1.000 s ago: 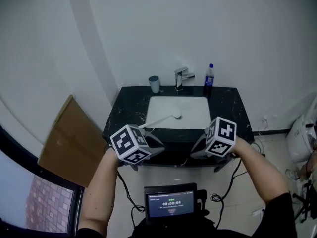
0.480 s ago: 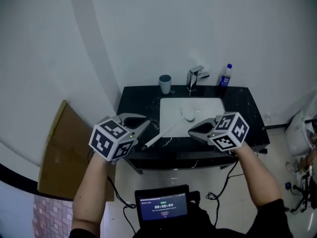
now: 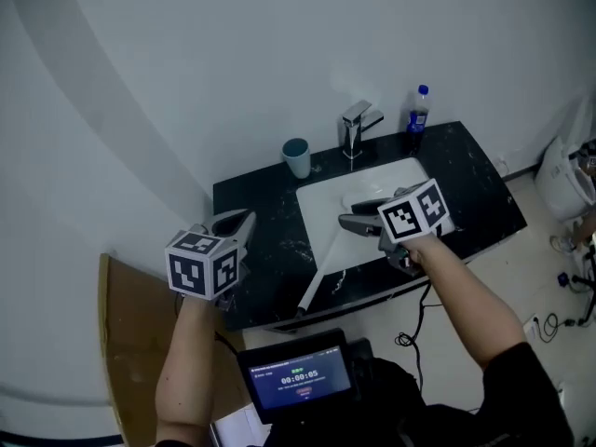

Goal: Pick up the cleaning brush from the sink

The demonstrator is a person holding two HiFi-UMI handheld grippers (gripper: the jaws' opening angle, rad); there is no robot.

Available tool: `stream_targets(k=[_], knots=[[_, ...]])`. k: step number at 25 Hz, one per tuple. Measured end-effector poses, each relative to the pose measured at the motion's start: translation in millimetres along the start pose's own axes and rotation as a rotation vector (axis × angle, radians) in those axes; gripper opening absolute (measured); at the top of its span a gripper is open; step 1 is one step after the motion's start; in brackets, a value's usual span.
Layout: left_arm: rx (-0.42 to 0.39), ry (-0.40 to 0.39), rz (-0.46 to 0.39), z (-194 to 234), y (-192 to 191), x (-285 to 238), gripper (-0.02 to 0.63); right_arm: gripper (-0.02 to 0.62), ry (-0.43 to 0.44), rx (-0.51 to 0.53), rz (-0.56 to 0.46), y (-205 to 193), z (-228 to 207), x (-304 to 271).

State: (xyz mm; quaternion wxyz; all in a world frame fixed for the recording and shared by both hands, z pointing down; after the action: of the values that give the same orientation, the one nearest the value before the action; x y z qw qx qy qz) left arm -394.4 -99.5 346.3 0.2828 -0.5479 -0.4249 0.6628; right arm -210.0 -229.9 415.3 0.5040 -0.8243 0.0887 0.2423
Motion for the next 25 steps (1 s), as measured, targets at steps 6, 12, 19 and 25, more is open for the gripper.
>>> stream_targets(k=[6, 12, 19, 25], knots=[[0.048, -0.109, 0.035, 73.2, -37.8, -33.6, 0.0, 0.175, -0.272, -0.257, -0.094, 2.7, -11.7, -60.2], [0.04, -0.192, 0.109, 111.1, -68.1, -64.5, 0.0, 0.222, -0.531, -0.737, -0.175, -35.1, -36.8, -105.6], [0.042, -0.308, 0.179, 103.9, -83.9, -107.4, 0.0, 0.222, -0.843, -0.901, 0.039, -90.4, -55.6, -142.7], [0.069, -0.169, 0.244, 149.7, -108.8, -138.0, 0.0, 0.222, -0.892, -0.963, 0.151, -111.5, -74.4, -182.0]])
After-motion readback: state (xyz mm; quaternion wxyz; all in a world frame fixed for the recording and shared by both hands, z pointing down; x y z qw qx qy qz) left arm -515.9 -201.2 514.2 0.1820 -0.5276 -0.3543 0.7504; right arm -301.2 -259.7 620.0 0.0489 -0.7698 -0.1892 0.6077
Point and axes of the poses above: the fingertips, and each gripper's own axes: x backward along the fingers, z to its left, y out of its top, the point moved 5 cm from there along x, backward along the fingers, and after that the axes turned 8 degrees about -y, right-handed, at the moved point
